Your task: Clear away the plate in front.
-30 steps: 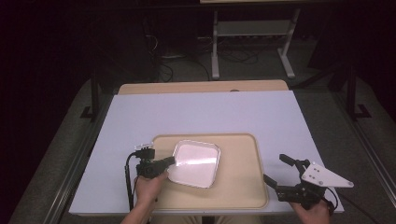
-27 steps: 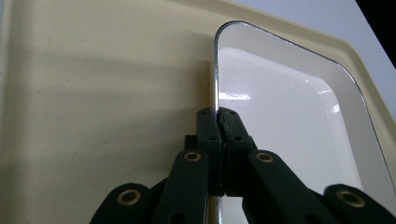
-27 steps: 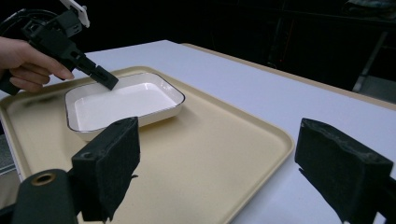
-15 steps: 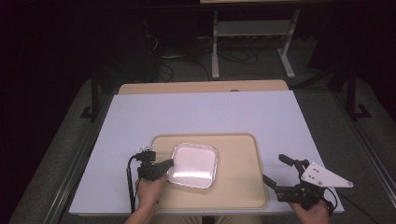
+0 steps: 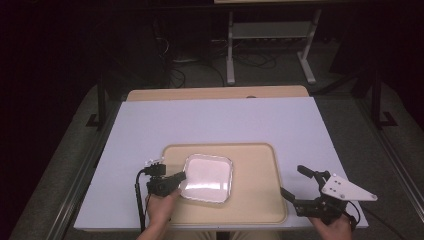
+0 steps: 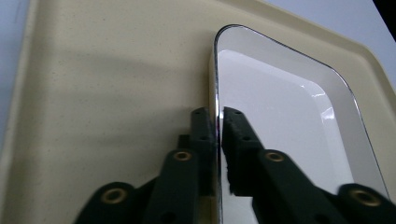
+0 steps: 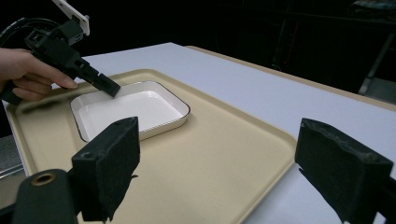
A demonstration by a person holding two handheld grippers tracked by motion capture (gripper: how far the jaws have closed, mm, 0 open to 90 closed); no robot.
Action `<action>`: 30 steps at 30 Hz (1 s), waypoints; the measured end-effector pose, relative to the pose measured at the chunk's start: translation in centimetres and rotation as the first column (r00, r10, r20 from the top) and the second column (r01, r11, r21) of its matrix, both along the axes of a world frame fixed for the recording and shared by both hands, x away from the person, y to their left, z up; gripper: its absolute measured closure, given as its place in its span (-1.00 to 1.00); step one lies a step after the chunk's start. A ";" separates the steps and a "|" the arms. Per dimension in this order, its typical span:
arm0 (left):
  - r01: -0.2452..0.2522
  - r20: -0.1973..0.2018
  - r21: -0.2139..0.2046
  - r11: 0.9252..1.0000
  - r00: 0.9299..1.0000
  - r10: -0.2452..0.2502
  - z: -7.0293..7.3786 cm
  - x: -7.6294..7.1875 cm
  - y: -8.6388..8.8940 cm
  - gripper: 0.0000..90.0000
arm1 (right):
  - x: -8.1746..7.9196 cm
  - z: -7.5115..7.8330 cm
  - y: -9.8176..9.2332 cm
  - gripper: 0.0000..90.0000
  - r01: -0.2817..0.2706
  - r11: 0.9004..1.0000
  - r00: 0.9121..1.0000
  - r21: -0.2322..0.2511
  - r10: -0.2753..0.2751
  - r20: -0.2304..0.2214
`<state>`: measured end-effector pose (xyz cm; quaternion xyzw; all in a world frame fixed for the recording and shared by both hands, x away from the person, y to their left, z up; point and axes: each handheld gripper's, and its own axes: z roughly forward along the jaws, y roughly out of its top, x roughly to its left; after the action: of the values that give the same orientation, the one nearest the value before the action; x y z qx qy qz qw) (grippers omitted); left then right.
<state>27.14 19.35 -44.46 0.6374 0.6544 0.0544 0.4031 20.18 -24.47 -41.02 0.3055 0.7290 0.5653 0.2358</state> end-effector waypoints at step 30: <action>0.028 -0.038 -0.058 0.998 0.999 -0.031 0.0 -3.2 -0.9 0.72 | 0.2 -0.1 -0.2 -0.70 -0.005 1.000 1.000 0.006 0.005 -0.004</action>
<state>23.97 18.43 -44.42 0.6361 0.6539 0.0173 0.4094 20.33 -24.67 -41.12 0.3057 0.7286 0.5674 0.2320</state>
